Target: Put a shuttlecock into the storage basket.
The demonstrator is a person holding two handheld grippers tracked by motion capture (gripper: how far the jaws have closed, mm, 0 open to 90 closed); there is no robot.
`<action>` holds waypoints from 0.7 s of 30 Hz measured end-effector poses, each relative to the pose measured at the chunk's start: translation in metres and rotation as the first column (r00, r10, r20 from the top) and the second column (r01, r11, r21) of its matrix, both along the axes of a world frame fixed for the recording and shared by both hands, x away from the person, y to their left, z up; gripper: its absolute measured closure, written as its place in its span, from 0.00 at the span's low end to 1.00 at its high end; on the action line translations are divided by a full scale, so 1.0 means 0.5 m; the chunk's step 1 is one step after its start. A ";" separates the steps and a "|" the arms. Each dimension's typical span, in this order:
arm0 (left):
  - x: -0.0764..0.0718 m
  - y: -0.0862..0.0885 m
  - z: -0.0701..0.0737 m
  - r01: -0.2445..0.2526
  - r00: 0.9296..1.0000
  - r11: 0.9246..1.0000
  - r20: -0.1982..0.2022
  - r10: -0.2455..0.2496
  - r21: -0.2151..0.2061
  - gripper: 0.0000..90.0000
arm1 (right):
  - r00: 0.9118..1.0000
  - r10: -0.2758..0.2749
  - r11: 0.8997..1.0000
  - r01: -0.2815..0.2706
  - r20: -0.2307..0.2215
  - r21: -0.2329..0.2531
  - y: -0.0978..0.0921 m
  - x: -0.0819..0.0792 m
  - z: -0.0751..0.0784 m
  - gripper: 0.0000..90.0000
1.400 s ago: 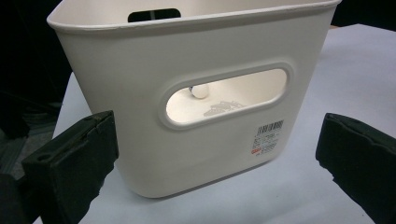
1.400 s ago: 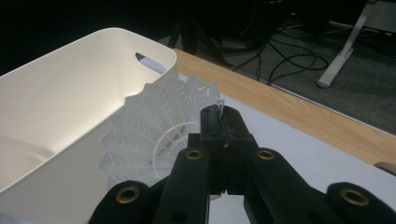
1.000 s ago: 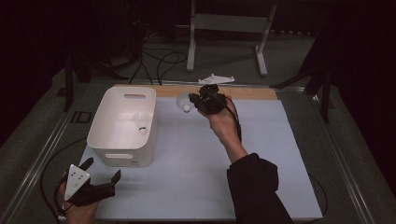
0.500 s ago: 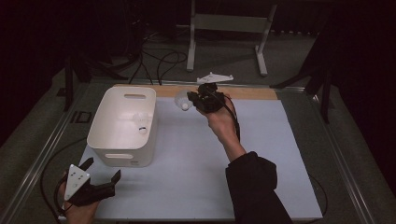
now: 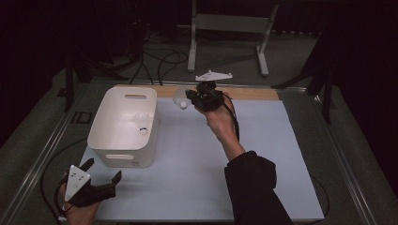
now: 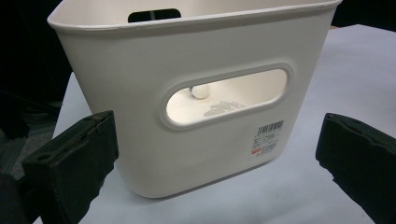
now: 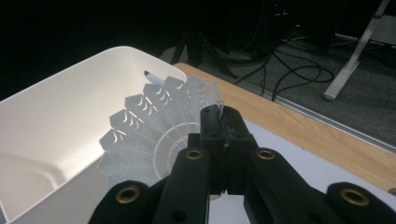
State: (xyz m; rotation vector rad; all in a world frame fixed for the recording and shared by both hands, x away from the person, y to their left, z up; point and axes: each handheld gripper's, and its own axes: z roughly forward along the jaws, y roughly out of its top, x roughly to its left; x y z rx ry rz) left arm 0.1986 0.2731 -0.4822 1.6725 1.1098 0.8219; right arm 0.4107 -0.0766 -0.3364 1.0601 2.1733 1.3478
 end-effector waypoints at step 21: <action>0.000 0.001 0.001 -0.002 1.000 1.000 0.001 0.002 -0.001 0.00 | 1.000 0.016 1.000 -0.016 0.015 0.018 0.020 0.002 0.015 0.99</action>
